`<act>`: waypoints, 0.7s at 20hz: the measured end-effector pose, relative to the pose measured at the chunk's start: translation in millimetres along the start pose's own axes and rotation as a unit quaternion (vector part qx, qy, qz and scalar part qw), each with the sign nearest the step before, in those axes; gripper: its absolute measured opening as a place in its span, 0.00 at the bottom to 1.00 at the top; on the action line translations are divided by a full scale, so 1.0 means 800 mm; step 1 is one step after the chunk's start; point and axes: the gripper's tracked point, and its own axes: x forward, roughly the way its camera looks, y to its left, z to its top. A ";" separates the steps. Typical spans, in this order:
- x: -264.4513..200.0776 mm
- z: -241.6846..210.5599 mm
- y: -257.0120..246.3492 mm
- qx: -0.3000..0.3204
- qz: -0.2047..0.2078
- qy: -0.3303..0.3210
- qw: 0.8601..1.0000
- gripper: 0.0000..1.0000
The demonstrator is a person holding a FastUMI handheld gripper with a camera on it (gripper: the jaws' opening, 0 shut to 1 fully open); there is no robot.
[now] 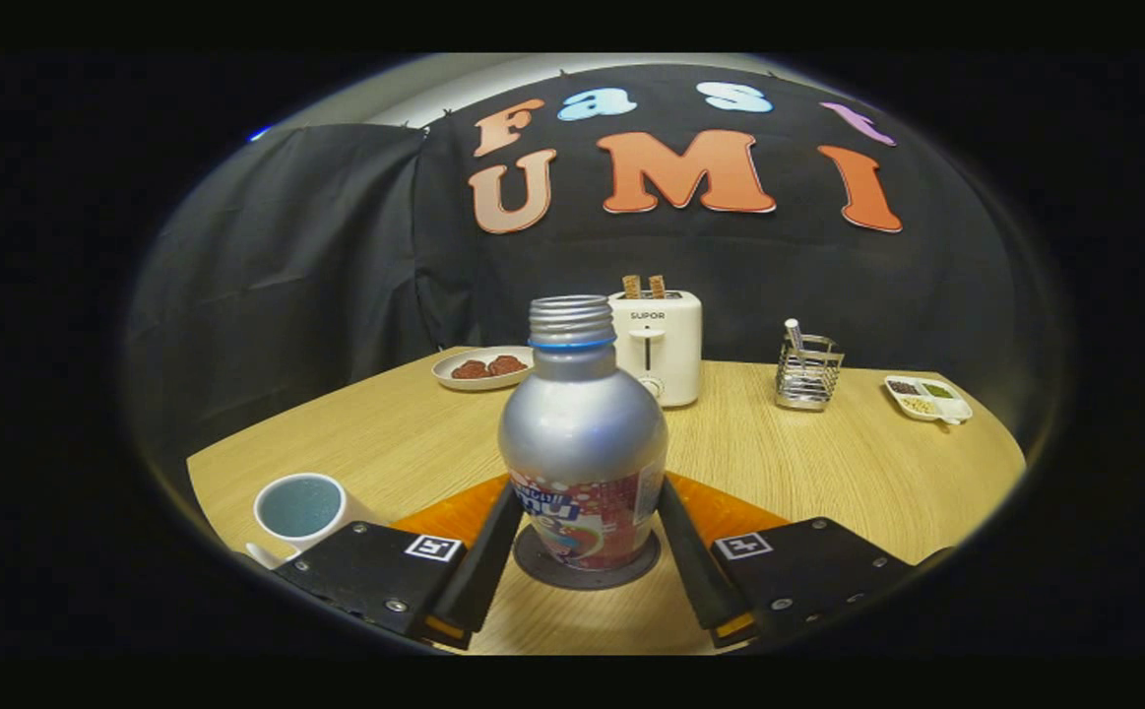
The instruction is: Take the bottle from table, then pour the juice into the cup, finally place the bottle on the coaster
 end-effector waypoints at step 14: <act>-0.078 0.094 -0.007 -0.012 -0.011 -0.111 0.994 0.92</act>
